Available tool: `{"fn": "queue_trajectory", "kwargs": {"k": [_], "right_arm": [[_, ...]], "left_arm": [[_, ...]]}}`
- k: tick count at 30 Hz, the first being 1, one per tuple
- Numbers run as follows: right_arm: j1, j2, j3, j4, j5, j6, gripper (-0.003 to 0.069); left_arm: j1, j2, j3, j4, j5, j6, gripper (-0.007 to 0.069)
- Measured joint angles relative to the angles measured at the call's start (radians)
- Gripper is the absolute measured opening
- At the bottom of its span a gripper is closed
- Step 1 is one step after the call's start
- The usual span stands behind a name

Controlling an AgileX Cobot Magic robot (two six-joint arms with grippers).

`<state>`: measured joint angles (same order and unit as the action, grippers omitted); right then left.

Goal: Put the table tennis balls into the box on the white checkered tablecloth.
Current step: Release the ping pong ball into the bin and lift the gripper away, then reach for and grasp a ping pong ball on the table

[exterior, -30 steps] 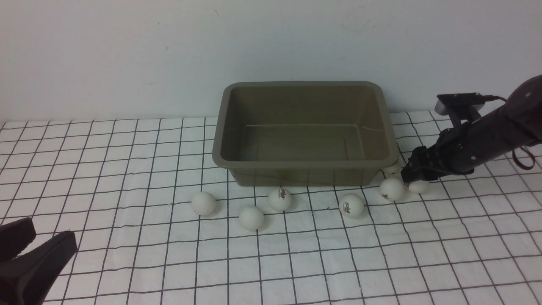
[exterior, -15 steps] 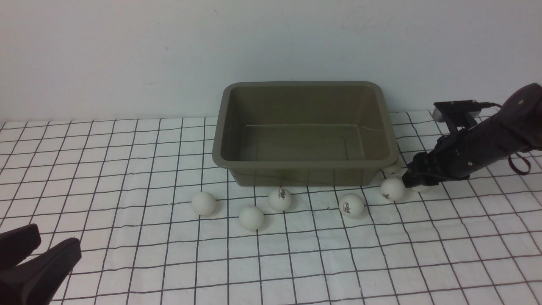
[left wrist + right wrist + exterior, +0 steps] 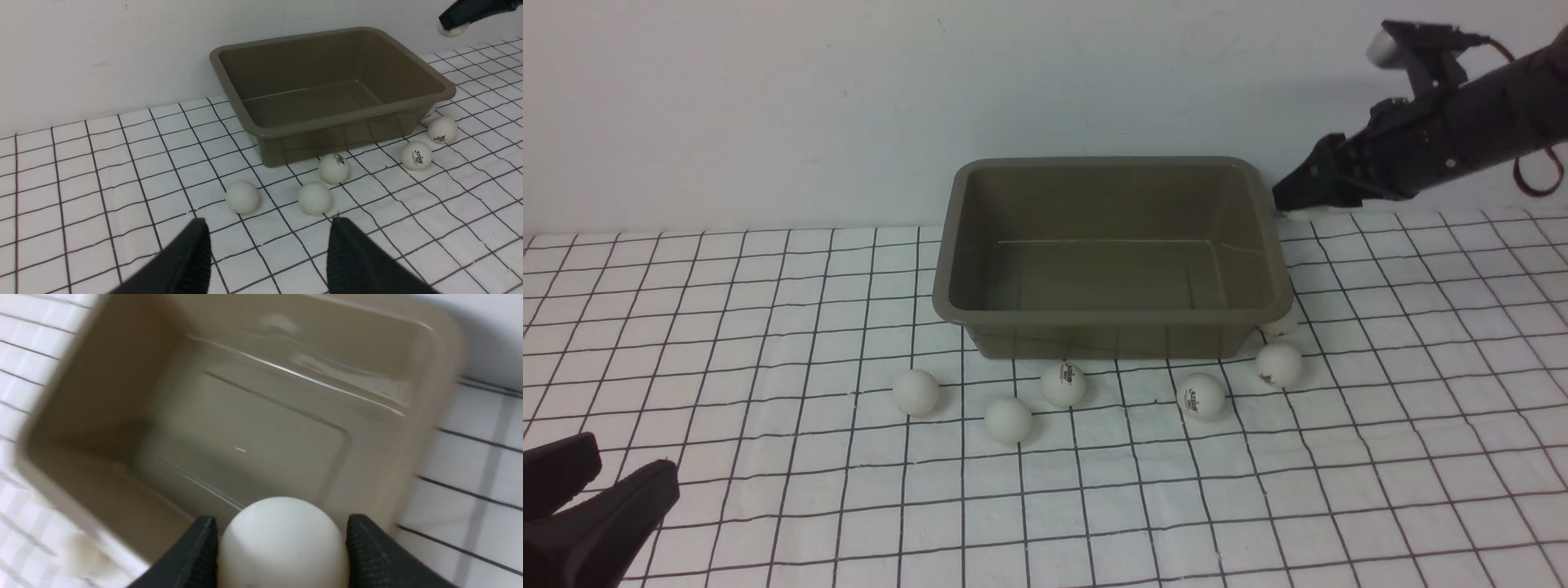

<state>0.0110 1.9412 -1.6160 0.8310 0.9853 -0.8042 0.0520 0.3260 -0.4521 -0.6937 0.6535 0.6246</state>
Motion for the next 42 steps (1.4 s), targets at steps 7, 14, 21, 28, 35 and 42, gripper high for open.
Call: {"fn": "queue_trajectory", "kwargs": {"k": [7,14,21,28,35,42], "right_arm": [[0.067,0.088,-0.024,0.022,0.055,-0.059,0.0361],[0.095,0.120,-0.024,0.007,0.026,-0.105,0.0407],[0.059,0.096,-0.052,0.007,-0.004,-0.140,0.0557],[-0.029,0.067,-0.094,0.005,0.013,-0.146,0.0556],[-0.114,0.065,-0.100,-0.083,0.095,-0.183,0.0547],[-0.140,0.065,-0.100,-0.166,0.213,-0.260,0.0547]], "left_arm": [[0.000,0.000,0.000,0.009,0.002,0.000,0.0356],[0.000,0.000,0.000,0.020,0.017,0.000,0.0356],[0.000,0.000,0.000,0.021,0.024,0.000,0.0356],[0.000,0.000,0.000,0.024,0.026,0.000,0.0356],[0.000,0.000,0.000,0.027,0.029,0.000,0.0356],[0.000,0.000,0.000,0.044,0.029,0.000,0.0356]]}}
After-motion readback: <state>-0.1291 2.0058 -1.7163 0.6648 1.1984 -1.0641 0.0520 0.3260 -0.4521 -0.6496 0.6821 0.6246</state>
